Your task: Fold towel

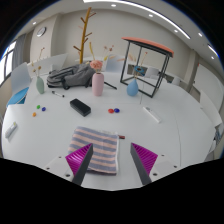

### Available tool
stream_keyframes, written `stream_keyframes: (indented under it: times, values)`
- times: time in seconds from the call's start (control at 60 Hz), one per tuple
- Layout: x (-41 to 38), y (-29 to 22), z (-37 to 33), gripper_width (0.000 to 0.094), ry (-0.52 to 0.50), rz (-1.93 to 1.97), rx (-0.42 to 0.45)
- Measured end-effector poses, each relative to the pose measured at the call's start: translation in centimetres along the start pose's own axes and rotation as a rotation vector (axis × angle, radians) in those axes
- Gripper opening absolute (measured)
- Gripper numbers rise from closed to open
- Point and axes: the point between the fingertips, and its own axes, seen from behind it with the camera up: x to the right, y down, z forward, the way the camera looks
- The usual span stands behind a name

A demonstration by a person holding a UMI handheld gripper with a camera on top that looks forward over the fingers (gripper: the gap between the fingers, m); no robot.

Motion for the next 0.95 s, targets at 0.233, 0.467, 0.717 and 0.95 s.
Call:
stream_keyframes:
  times: [0.233, 0.467, 0.717, 0.95]
  values:
    - [-1.8, -1.5, -19.6, 0.0846, -0.071, 0.088, -0.016]
    - [-4.1, -1.9, -26.8, 0.085, -0.039, 0.101, 0.046]
    - [-6.7, -1.0, -28.5, 0.0849, -0.065, 0.092, 0.06]
    - [-7.4, -0.8, -28.6, 0.085, -0.075, 0.111, 0.058]
